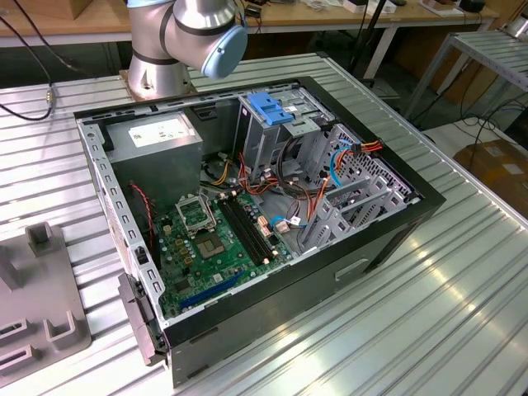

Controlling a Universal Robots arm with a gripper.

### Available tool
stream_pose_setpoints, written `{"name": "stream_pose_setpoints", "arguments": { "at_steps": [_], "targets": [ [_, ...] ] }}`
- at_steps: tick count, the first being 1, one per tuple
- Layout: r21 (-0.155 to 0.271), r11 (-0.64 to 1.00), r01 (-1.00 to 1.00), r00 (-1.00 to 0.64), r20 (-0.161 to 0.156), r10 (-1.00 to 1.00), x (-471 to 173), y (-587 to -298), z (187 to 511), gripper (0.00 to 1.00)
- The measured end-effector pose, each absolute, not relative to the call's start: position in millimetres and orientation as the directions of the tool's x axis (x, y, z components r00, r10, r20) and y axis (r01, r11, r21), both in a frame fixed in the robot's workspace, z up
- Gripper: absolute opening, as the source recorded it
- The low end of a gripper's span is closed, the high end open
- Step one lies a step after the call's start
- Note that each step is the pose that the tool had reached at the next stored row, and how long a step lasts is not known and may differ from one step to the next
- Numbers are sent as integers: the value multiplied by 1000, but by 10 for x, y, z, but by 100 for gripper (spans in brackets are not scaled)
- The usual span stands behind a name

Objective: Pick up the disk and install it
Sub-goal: 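Pick up the disk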

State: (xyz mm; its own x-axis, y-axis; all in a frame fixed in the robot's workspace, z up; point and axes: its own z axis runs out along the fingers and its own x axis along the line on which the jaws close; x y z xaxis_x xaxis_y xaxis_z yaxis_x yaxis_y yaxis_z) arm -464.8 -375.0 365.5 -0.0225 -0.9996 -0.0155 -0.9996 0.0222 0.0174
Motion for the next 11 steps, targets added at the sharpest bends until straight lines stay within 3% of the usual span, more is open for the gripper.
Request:
{"name": "stream_pose_setpoints", "arguments": {
  "at_steps": [11],
  "targets": [
    [17, 22, -1000, -22, -16, -1000, -4648, -3750, 3830, 37]
  ]
}}
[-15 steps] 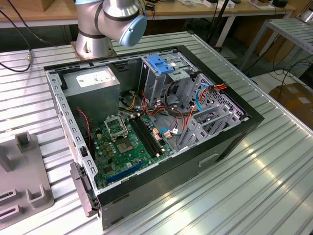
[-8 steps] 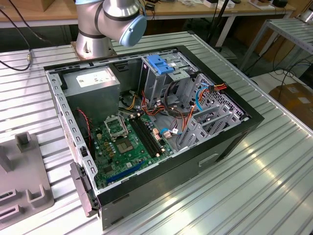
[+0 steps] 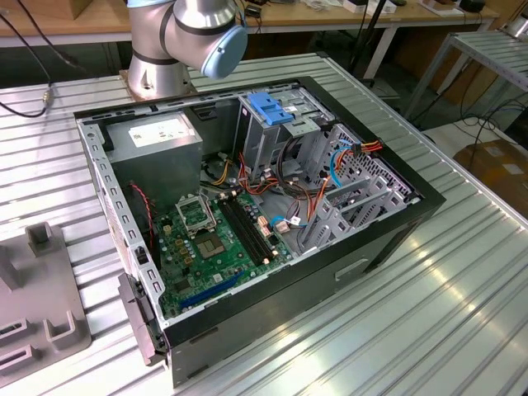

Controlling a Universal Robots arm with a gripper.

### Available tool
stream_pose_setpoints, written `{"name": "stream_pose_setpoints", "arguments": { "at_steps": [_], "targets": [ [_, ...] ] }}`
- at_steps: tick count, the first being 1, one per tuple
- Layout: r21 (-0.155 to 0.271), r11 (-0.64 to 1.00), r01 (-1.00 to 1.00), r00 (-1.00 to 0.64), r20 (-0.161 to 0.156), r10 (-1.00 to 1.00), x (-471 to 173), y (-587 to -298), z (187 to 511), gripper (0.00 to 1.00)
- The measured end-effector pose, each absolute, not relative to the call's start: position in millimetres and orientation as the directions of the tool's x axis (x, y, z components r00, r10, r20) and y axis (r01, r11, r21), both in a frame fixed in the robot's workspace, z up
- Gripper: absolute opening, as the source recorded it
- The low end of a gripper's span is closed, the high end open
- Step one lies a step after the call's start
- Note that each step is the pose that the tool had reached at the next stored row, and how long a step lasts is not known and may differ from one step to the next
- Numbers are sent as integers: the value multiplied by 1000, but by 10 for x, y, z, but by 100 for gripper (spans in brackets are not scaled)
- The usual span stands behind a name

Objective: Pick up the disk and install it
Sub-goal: 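Pick up the disk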

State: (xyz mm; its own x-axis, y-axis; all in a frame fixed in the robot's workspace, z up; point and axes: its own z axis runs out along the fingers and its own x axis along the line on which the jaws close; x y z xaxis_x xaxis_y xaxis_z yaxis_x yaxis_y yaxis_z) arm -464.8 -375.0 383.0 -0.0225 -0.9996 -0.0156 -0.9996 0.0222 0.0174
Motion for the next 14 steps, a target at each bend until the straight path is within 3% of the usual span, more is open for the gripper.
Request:
{"name": "stream_pose_setpoints", "arguments": {
  "at_steps": [14],
  "targets": [
    [17, 22, -1000, -22, -16, -1000, -4648, -3750, 4008, 37]
  ]
}}
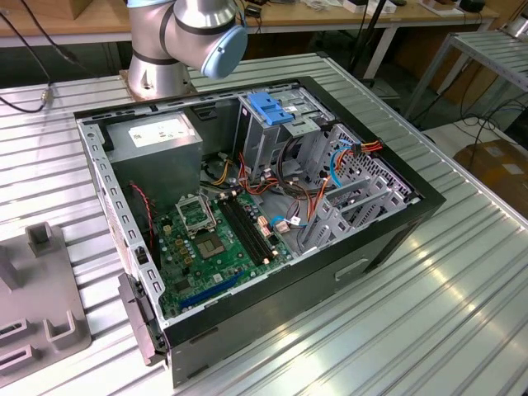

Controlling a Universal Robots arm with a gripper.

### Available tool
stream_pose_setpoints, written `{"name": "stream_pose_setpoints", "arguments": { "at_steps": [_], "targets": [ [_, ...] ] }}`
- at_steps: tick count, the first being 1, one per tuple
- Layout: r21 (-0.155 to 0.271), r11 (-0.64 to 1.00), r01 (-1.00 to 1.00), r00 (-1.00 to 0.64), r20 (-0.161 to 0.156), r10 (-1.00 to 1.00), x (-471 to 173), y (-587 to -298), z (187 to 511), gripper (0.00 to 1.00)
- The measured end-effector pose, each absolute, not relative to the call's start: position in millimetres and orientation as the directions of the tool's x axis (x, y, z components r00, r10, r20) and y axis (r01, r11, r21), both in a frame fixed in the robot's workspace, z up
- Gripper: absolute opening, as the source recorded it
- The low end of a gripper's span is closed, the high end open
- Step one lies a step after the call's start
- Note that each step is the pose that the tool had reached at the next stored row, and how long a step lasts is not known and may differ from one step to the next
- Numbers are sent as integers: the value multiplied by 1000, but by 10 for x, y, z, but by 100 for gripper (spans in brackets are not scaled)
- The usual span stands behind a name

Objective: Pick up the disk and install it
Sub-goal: 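Pick up the disk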

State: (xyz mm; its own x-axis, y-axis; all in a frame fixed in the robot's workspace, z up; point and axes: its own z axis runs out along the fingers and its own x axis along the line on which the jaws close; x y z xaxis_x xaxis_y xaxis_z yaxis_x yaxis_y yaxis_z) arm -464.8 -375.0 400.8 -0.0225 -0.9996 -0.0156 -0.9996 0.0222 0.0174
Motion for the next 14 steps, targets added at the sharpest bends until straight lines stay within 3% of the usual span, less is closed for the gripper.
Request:
{"name": "stream_pose_setpoints", "arguments": {
  "at_steps": [14],
  "targets": [
    [17, 22, -1000, -22, -16, -1000, -4648, -3750, 4219, 37]
  ]
}}
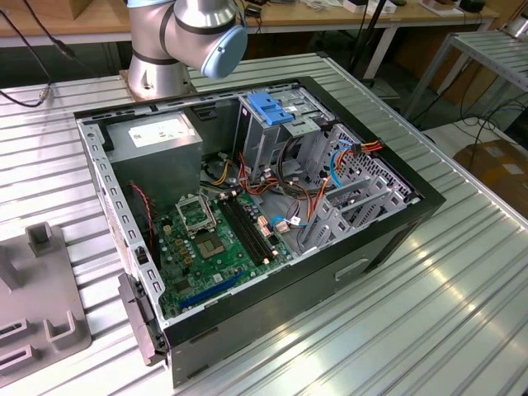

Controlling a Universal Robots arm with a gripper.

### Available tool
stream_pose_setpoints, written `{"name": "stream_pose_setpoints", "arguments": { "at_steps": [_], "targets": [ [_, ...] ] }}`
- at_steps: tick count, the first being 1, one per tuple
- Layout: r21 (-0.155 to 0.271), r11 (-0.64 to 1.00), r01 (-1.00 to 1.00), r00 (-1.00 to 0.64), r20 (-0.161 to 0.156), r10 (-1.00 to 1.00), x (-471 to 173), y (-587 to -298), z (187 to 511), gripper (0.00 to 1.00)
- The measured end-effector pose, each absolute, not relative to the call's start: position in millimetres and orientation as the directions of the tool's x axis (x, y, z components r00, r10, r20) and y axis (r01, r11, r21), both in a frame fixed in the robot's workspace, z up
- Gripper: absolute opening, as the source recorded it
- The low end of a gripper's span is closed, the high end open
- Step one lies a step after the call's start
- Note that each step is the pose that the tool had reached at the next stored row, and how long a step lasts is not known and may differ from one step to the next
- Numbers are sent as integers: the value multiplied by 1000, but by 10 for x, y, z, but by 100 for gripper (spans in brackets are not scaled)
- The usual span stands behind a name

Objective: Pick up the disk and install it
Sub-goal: 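Pick up the disk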

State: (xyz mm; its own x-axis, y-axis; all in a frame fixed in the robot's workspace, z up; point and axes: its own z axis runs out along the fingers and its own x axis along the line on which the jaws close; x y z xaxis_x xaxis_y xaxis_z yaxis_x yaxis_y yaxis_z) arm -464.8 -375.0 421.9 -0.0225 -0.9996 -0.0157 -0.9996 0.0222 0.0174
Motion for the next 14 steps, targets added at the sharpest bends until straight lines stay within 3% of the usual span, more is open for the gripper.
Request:
{"name": "stream_pose_setpoints", "arguments": {
  "at_steps": [14],
  "targets": [
    [17, 22, -1000, -22, -16, -1000, -4648, -3750, 4549, 37]
  ]
}}
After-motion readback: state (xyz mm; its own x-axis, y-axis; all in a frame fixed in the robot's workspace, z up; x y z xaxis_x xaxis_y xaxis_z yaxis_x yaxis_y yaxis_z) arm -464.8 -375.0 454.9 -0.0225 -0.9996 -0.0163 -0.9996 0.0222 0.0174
